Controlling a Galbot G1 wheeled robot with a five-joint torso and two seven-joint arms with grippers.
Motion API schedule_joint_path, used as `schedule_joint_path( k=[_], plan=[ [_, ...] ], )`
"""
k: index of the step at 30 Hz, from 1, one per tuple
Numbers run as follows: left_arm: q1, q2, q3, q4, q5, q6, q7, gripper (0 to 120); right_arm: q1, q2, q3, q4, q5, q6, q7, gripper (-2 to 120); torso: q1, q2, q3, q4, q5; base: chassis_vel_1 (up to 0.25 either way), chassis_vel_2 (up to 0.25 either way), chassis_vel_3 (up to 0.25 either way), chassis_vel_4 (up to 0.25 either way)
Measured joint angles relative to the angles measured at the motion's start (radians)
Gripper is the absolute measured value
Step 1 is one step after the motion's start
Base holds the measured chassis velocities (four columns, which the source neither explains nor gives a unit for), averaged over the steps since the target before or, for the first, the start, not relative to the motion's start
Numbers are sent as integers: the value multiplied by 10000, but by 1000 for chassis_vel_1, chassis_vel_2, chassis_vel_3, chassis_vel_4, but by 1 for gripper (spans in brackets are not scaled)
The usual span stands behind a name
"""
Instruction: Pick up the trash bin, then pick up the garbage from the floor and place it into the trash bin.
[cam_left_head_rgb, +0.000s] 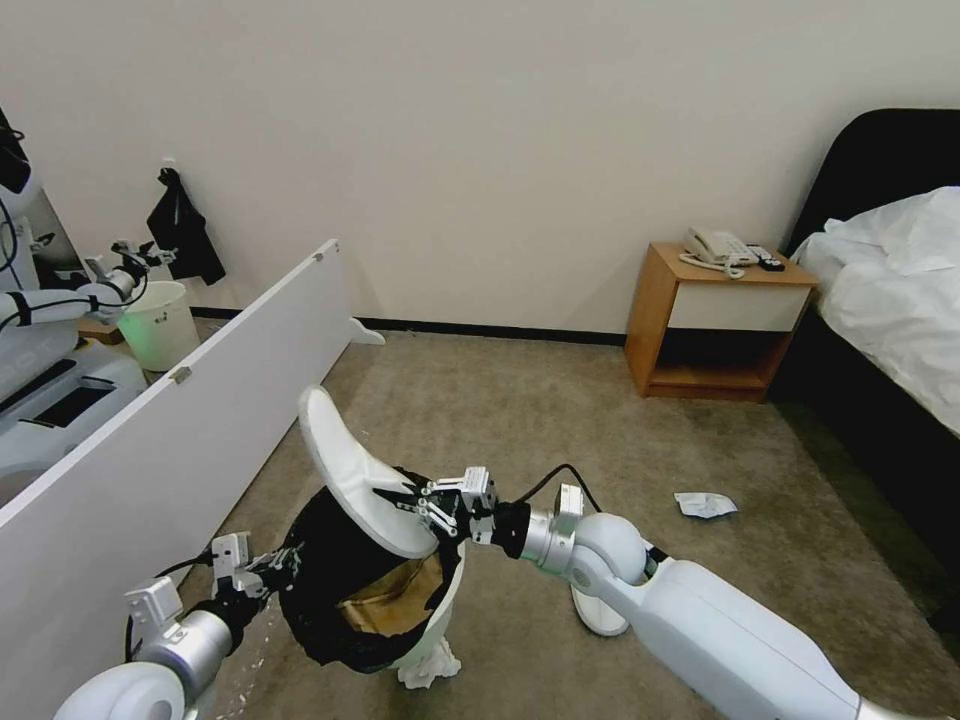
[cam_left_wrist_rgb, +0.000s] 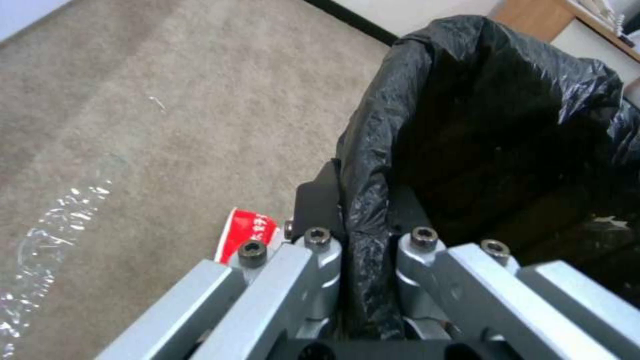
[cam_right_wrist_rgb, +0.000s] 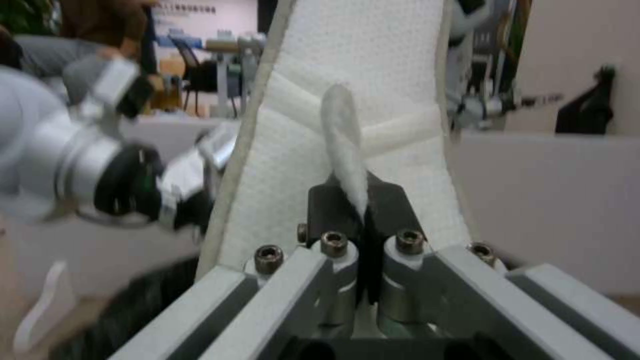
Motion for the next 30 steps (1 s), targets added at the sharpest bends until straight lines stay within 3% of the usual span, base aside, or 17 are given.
schedule_joint_path(
  k=[11, 16, 19, 23, 26, 29, 30],
  plan=[
    [191, -23, 17, -239, 69, -20, -2, 4, -320, -33, -13, -486, -459, 166, -22, 0, 0, 0, 0, 3, 1, 0, 0, 0, 0],
    [208, -29, 3, -321, 79, -20, -2, 4, -403, -178, 85, -313, -545, 159, 440, 0, 0, 0, -1, 1, 1, 0, 0, 0, 0],
    [208, -66, 47, -342, 102, -21, -1, 4, -429, -236, 130, -216, -580, 140, 629, 13, 0, 0, 0, 1, 0, 0, 0, 0, 0],
    [222, -83, 50, -357, 112, -21, -1, 4, -442, -282, 155, -141, -582, 121, 738, 20, 0, 0, 0, 1, 1, 0, 0, 0, 0],
    [254, -87, 26, -376, 120, -21, 1, 4, -467, -354, 198, -23, -588, 97, 777, 36, 0, -1, 0, 2, 1, 0, 0, 0, 0],
    [257, -87, 16, -379, 122, -21, 1, 4, -476, -366, 211, 6, -605, 94, 777, 41, 0, 0, 0, 1, 1, 0, 0, 0, 0],
    [258, -87, 0, -384, 126, -21, 1, 4, -487, -377, 257, 56, -635, 87, 778, 49, 0, -1, 0, 1, 1, 0, 0, 0, 0]
  ],
)
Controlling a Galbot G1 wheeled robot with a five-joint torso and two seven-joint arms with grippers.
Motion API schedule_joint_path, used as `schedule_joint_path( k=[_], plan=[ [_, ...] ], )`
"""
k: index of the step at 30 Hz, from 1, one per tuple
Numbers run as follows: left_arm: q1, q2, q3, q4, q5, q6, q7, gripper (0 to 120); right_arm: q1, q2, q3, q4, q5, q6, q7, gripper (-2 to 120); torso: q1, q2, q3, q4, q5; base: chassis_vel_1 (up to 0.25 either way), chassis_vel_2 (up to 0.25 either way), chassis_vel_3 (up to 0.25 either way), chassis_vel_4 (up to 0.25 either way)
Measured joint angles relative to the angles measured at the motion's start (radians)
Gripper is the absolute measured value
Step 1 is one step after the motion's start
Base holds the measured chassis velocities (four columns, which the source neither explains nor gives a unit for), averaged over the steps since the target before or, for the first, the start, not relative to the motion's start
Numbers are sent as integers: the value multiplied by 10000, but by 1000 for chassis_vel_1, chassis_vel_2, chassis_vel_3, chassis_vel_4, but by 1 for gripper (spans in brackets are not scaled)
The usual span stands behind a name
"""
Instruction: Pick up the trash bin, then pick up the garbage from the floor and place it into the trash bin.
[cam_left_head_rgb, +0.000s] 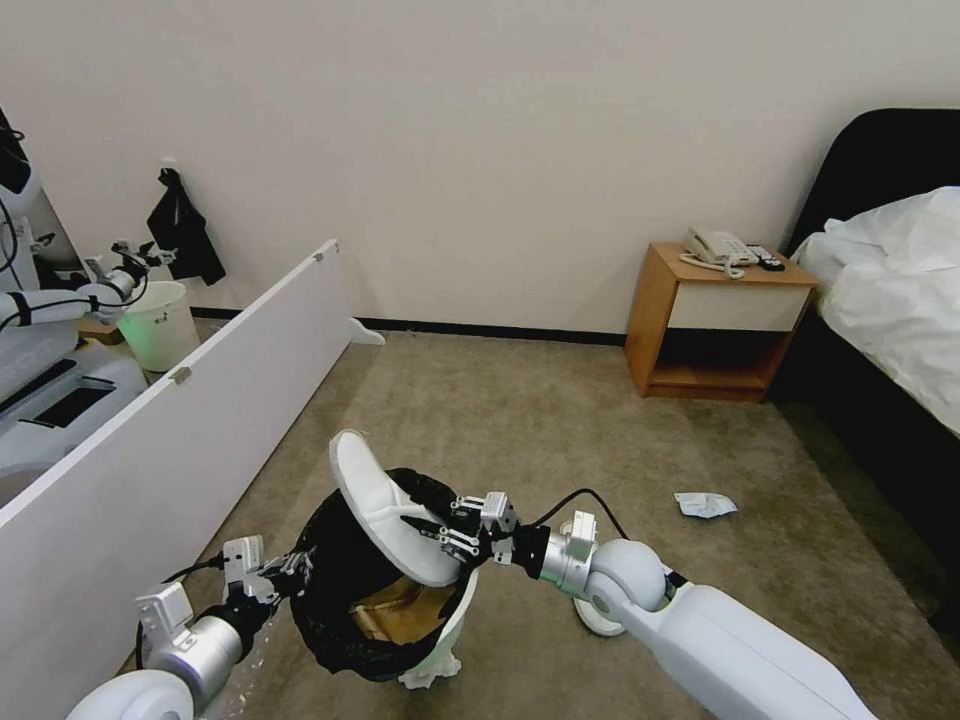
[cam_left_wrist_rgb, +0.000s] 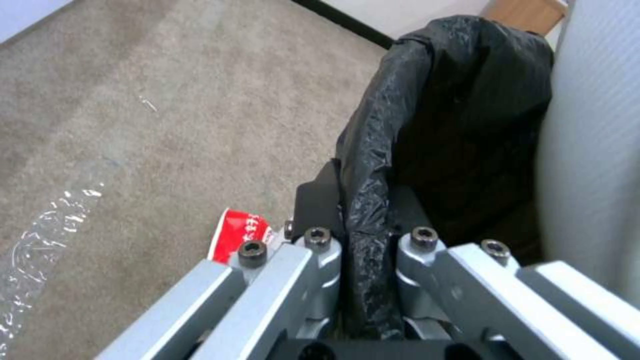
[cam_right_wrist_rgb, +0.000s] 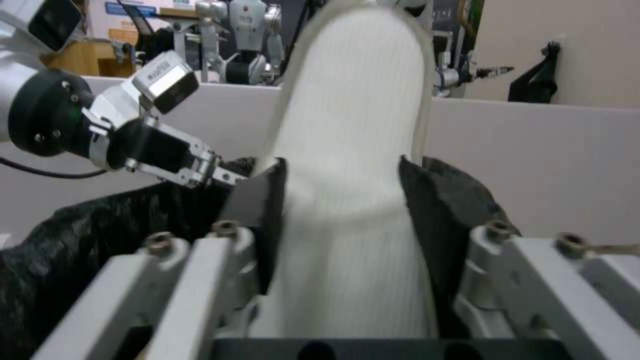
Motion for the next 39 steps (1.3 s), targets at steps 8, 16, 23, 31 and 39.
schedule_joint_path(
  k=[8, 16, 23, 31, 39],
  plan=[
    [-15, 4, 6, -18, 24, 0, -5, 4, -20, -31, 131, 246, -9, -44, 12, 77, 0, 1, 0, 0, 0, 0, 0, 0, 0],
    [-2, -13, -145, 64, 21, -1, -9, 4, -12, -55, 343, 460, -21, -33, 49, 99, 0, 0, 0, 0, -1, 0, 0, 0, 0],
    [1, -168, -615, -9, 169, 74, -111, 4, 62, 80, 1326, 1377, 39, -74, 278, 100, 0, 0, 0, 2, -2, 0, 0, 0, 0],
    [-45, -111, -1239, -322, 204, 205, -188, 4, 67, -87, 3298, 1829, 250, -262, 447, 100, 0, 0, 0, -1, 0, 0, 0, 0, 0],
    [-141, -225, -1385, -411, 198, 275, -225, 4, -227, -225, 4988, 1693, 250, -511, 979, 100, 0, 0, 0, 0, 2, 0, 0, 0, 0]
  ],
)
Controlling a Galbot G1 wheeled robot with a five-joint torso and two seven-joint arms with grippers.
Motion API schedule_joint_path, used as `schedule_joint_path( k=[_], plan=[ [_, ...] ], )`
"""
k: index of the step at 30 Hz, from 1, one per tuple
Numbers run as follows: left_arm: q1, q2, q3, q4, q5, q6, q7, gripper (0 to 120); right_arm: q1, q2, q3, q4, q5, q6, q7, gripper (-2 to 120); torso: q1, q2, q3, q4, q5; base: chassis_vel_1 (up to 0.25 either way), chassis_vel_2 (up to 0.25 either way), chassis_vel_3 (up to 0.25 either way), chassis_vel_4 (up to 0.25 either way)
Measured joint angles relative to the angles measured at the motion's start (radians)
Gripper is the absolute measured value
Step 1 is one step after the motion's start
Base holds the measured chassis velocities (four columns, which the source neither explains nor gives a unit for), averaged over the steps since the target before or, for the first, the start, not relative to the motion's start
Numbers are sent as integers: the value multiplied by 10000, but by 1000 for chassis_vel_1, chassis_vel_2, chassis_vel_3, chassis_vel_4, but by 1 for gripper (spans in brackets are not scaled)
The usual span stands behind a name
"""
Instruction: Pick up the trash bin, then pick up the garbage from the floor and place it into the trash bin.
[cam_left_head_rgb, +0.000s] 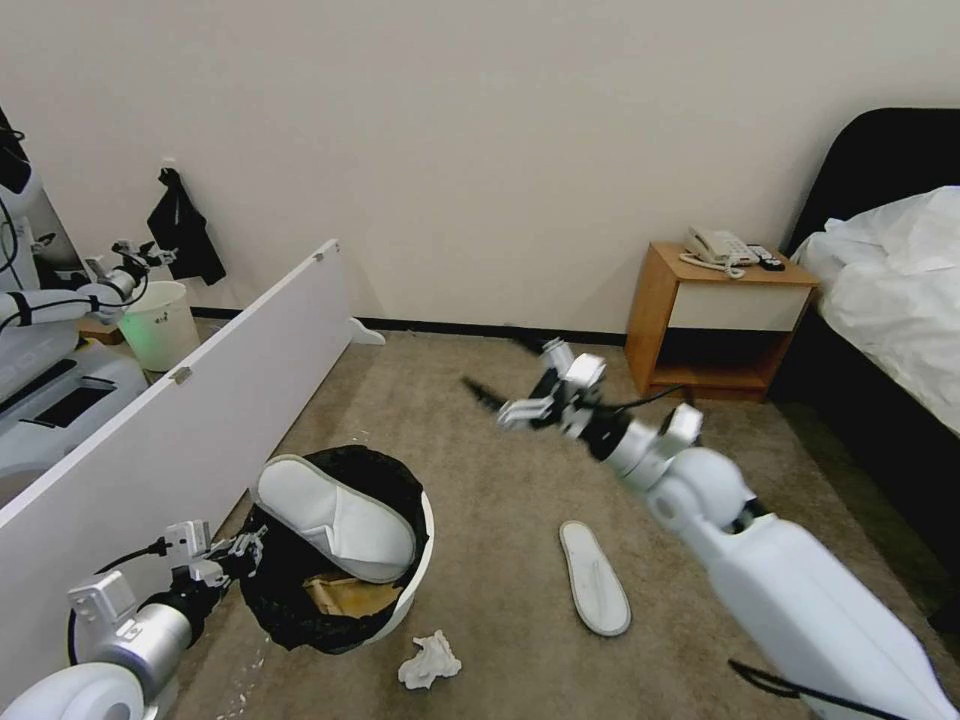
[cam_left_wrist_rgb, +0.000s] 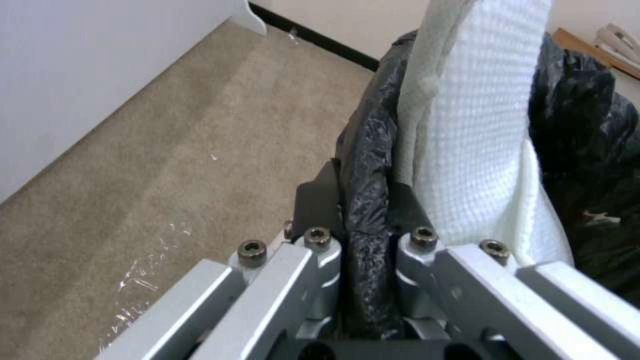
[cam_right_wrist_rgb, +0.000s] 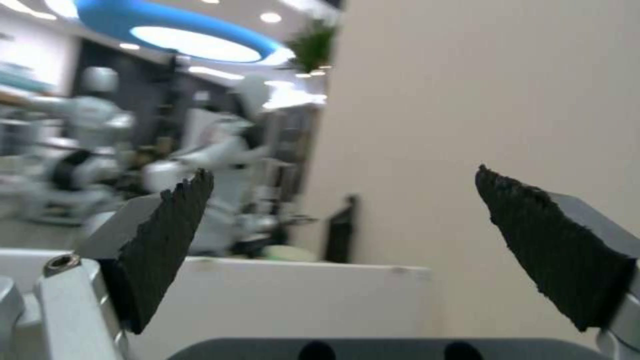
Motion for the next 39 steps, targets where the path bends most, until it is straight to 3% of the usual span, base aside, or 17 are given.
schedule_joint_path(
  k=[4, 6, 10, 13, 14, 15, 16, 17, 19, 20, 23, 28, 33, 39],
  plan=[
    [-2, -94, -1, -9, 42, 6, -16, 4, -508, -77, 978, -263, -713, -508, 931, 100, 0, 0, 1, 3, 3, 0, 0, 0, 0],
    [0, -121, -18, -23, 45, 6, -19, 4, -1120, -251, 1596, -352, -1355, -1446, 1766, 100, -1, 0, 0, -1, -5, 0, 0, 0, 0],
    [1, -121, -20, -29, 45, 6, -20, 4, -1312, -303, 1734, -354, -1460, -1806, 1963, 100, 0, 0, 1, -3, -3, 0, 0, 0, 0],
    [4, -118, -20, -39, 44, 7, -22, 4, -2071, -496, 2189, -342, -1731, -3954, 3380, 100, 0, 0, 0, -5, -4, 0, 0, 0, 0],
    [4, -118, -20, -39, 44, 7, -22, 4, -2071, -496, 2189, -342, -1731, -3954, 3380, 100, 0, 0, 0, -5, -4, 0, 0, 0, 0],
    [4, -116, -19, -39, 45, 7, -25, 4, -2269, -514, 2292, -318, -1700, -4900, 4155, 100, 0, 1, -1, 3, -5, 0, 0, 0, 0],
    [4, -116, -19, -39, 45, 7, -25, 4, -2269, -514, 2292, -318, -1700, -4900, 4155, 100, 0, 1, -1, 3, -5, 0, 0, 0, 0],
    [5, -115, -18, -39, 45, 7, -26, 4, -2369, -516, 2344, -317, -1645, -5434, 4547, 100, -1, 0, -1, 1, -4, 0, 0, 0, 0],
    [19, -100, -8, -39, 46, 7, -33, 4, -2713, -477, 2637, -418, -1517, -7508, 5627, 100, 0, 0, 0, 2, 3, 0, 0, 0, 0],
    [19, -100, -8, -39, 46, 7, -33, 4, -2713, -477, 2637, -418, -1517, -7508, 5627, 100, 0, 0, 0, 2, 3, 0, 0, 0, 0],
    [70, -51, -37, -29, 42, -8, -33, 4, -2983, -339, 3009, -1164, -2096, -8985, 5748, 100, 0, 0, -1, 0, 0, 0, 0, 0, 0],
    [145, -12, -65, -14, -33, -35, -17, 4, -3035, -147, 3258, -2492, -2842, -9279, 5010, 100, 0, 0, 0, 1, 0, 0, 0, 0, 0],
    [197, 25, 32, -73, -63, -42, -4, 4, -2848, 188, 3349, -3798, -3116, -8300, 4646, 100, 0, 0, 0, 3, -3, 0, 0, 0, 0],
    [261, -66, 123, -159, -33, -139, 79, 4, -2718, 417, 3187, -4317, -3150, -7836, 4626, 100, 0, 0, 0, -1, -3, 0, 0, 0, 0]
  ],
)
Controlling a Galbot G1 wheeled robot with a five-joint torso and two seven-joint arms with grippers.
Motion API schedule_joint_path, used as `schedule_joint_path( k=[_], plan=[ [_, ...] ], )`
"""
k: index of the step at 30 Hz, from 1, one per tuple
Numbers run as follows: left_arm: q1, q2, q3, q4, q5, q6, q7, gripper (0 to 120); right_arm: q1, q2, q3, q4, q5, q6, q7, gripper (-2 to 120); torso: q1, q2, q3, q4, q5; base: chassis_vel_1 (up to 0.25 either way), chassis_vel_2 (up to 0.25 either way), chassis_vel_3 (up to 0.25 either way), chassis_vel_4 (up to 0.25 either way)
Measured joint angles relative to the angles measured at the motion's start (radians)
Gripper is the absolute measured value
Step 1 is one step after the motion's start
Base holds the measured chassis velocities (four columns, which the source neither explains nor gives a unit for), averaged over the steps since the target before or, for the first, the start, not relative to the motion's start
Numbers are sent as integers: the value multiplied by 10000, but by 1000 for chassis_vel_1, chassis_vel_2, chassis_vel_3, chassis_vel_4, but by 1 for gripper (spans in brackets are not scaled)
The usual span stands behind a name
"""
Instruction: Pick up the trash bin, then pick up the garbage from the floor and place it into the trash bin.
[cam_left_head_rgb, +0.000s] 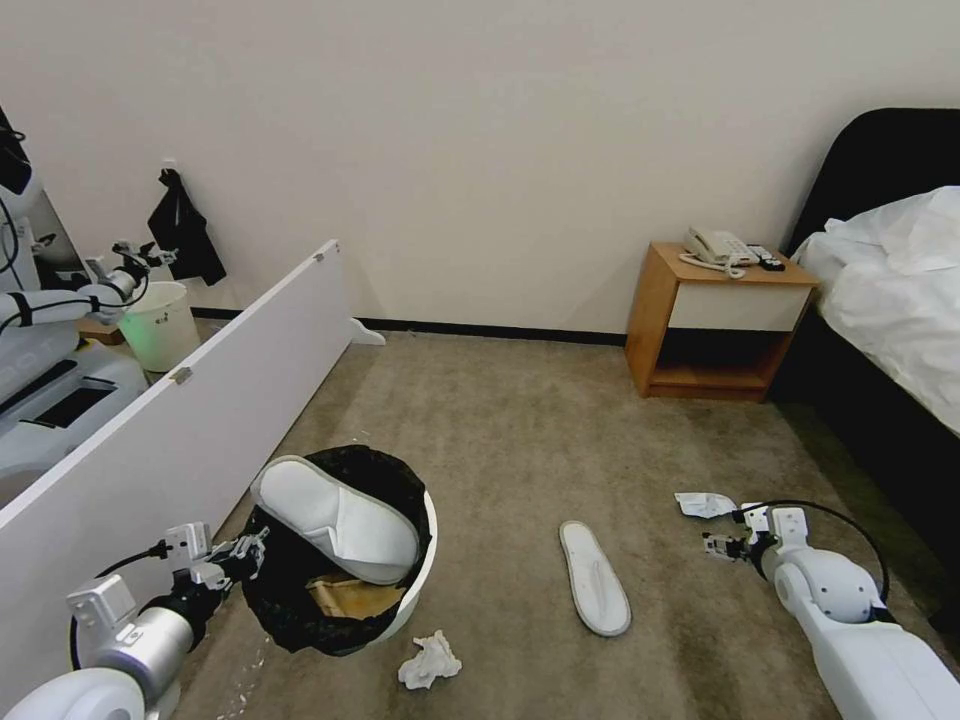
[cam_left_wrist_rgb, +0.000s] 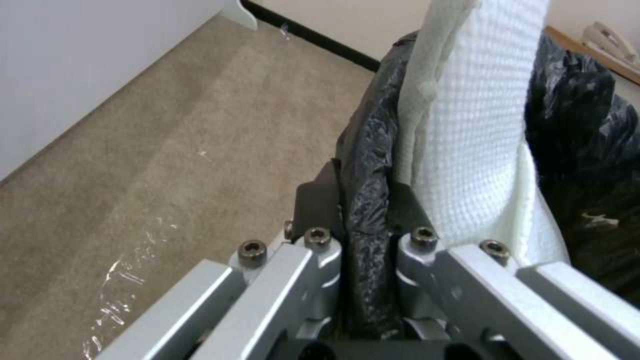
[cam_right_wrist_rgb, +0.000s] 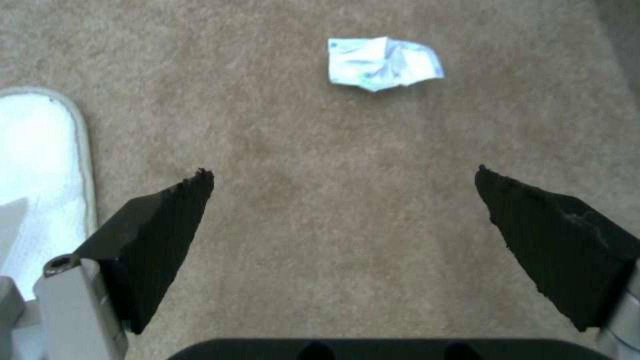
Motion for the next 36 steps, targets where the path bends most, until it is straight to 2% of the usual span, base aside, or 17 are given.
schedule_joint_path(
  k=[13, 36],
  plan=[
    [38, -147, 84, -83, 168, -32, 41, 4, -479, 14, -300, 369, -453, 458, -667, 100, 0, 1, 0, 0, -1, 0, 0, 0, 0],
    [47, -210, 193, 8, 179, -29, 42, 4, -406, 518, -1735, 50, -932, 1068, -909, 100, 0, 0, 0, 2, -1, 0, 0, 0, 0]
  ],
)
